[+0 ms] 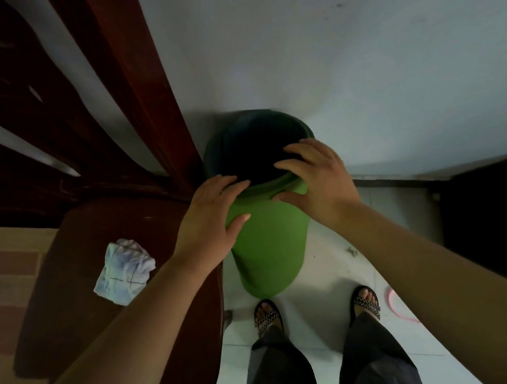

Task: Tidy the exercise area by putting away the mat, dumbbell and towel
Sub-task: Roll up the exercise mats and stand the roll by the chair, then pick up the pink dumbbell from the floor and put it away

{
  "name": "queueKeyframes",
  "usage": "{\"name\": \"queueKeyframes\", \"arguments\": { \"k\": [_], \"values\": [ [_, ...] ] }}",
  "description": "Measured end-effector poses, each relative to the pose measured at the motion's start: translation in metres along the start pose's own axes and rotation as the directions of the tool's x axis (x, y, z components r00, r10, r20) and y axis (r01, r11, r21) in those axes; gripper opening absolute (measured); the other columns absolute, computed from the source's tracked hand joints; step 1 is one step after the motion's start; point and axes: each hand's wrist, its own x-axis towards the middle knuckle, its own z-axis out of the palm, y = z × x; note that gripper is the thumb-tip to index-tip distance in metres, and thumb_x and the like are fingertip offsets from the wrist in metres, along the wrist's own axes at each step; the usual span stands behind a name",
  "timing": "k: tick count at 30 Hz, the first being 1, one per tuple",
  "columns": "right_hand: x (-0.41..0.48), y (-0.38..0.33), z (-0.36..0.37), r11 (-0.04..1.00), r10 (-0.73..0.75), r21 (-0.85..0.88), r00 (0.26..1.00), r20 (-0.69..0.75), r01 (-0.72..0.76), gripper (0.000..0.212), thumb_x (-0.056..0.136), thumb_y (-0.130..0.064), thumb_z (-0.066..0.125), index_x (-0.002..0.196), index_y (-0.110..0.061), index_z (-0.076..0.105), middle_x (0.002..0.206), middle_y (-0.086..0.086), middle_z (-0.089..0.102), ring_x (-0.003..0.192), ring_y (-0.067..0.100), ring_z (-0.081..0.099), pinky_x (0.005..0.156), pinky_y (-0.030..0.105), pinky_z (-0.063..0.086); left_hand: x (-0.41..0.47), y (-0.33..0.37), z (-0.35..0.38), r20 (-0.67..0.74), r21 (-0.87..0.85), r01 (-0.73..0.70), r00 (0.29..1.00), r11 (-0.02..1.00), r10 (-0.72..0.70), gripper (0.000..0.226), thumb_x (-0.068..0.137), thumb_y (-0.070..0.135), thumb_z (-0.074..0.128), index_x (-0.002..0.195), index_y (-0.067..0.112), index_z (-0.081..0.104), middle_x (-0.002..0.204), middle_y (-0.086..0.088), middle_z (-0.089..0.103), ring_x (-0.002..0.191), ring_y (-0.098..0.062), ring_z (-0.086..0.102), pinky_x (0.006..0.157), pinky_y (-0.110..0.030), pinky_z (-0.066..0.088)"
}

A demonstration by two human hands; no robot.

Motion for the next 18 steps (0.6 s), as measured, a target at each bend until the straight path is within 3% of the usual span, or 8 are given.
{"name": "queueKeyframes", "arguments": {
  "k": [4, 8, 13, 18],
  "values": [
    [-0.014, -0.001, -0.004, 0.998, -0.003, 0.063, 1.0, 0.002, 0.002, 0.051, 0.068, -0.031, 0.081, 0.113, -0.011, 0.066, 0.125, 0.013, 0.059, 0.124, 0.037, 0.047, 0.103, 0.05, 0.04, 0.003, 0.006, 0.002, -0.017, -0.017, -0.017, 1.0, 1.0, 0.017, 0.05, 0.086, 0.028, 0.065, 0.132, 0.018, 0.05, 0.132, -0.005, 0.052, 0.13, -0.024, 0.039, 0.11, -0.041, 0.03],
    [-0.026, -0.005, -0.013, 0.99, 0.051, 0.13, 0.999, -0.015, -0.049, 0.049, 0.073, -0.031, 0.078, 0.116, -0.012, 0.064, 0.128, 0.01, 0.057, 0.126, 0.031, 0.045, 0.103, 0.039, 0.036, 0.0, 0.012, 0.001, -0.012, -0.011, -0.033, 0.999, 0.999, 0.033, 0.049, 0.086, 0.031, 0.064, 0.131, 0.019, 0.05, 0.131, -0.004, 0.053, 0.129, -0.022, 0.041, 0.108, -0.044, 0.033],
    [-0.043, -0.01, -0.027, 0.963, 0.166, 0.214, 0.986, 0.016, -0.165, 0.047, 0.078, -0.034, 0.073, 0.121, -0.019, 0.061, 0.128, 0.001, 0.055, 0.12, 0.021, 0.05, 0.098, 0.032, 0.041, -0.001, 0.024, -0.005, -0.012, -0.021, -0.075, 0.997, 0.997, 0.074, 0.046, 0.087, 0.031, 0.062, 0.13, 0.019, 0.052, 0.13, -0.002, 0.053, 0.127, -0.019, 0.042, 0.107, -0.041, 0.035],
    [-0.067, -0.004, -0.032, 0.936, 0.251, 0.245, 0.967, 0.045, -0.255, 0.044, 0.081, -0.038, 0.069, 0.12, -0.021, 0.061, 0.122, -0.002, 0.059, 0.109, 0.018, 0.056, 0.092, 0.037, 0.049, -0.001, 0.04, -0.004, 0.026, -0.035, -0.145, 0.989, 0.989, 0.146, 0.043, 0.089, 0.031, 0.06, 0.129, 0.017, 0.052, 0.131, -0.002, 0.052, 0.127, -0.018, 0.04, 0.108, -0.036, 0.033]
  ]
}}
